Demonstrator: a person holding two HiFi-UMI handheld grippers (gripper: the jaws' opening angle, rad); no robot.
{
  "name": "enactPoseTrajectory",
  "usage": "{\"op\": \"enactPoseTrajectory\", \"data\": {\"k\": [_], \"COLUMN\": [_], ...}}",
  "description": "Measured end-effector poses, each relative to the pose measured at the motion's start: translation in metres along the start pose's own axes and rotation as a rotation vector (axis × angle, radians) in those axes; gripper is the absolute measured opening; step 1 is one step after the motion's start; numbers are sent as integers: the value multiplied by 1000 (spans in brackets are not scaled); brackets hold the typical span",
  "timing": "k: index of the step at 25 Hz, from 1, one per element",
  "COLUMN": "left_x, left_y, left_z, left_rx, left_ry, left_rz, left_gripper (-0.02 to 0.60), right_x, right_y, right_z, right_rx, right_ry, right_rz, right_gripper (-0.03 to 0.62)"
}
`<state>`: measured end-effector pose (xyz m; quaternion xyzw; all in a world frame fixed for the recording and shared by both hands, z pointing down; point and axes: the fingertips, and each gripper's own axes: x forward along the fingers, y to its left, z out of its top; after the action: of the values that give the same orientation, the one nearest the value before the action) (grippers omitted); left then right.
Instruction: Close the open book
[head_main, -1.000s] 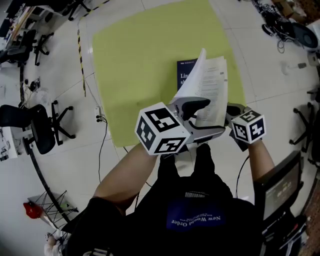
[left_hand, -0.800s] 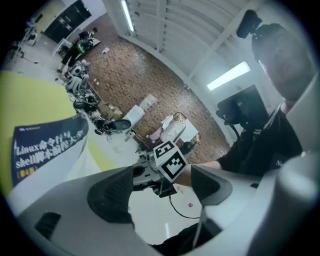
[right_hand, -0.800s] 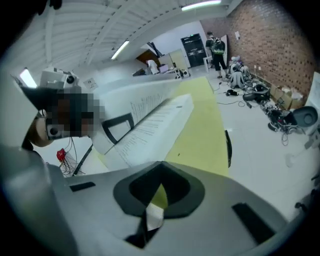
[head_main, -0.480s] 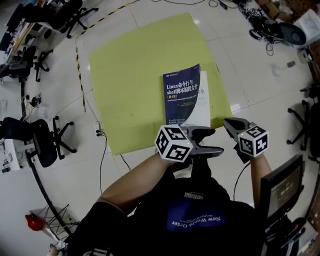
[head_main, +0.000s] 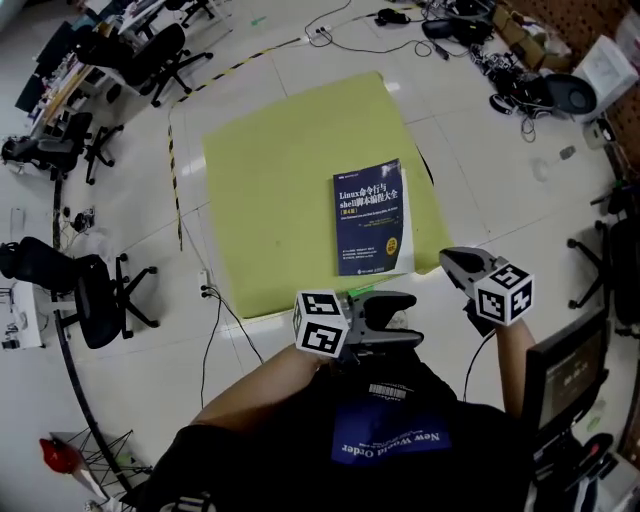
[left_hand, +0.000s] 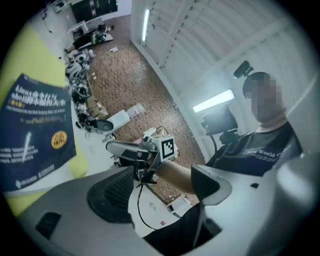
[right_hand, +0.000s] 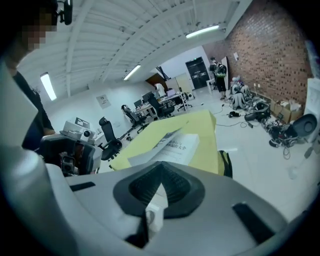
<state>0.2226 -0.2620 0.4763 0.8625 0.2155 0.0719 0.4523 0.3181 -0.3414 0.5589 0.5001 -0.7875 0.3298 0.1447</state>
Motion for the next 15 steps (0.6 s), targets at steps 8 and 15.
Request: {"op": "enactPoseTrajectory", "data": {"k": [8,15], "left_x": [-140,-252], "left_y": [-83,-169], "left_z": [83,110], "left_rx": [338,601], "left_ry": [-374,-552], "left_rz": [221,519], "left_gripper": [362,208], "right_x": [-19,-52], "right_y": [87,170], "right_z": [82,167], "right_rx": [-151,-278], "right_ry": [-167,-356], "right_rz": [42,112], "right_gripper": [-14,-14]}}
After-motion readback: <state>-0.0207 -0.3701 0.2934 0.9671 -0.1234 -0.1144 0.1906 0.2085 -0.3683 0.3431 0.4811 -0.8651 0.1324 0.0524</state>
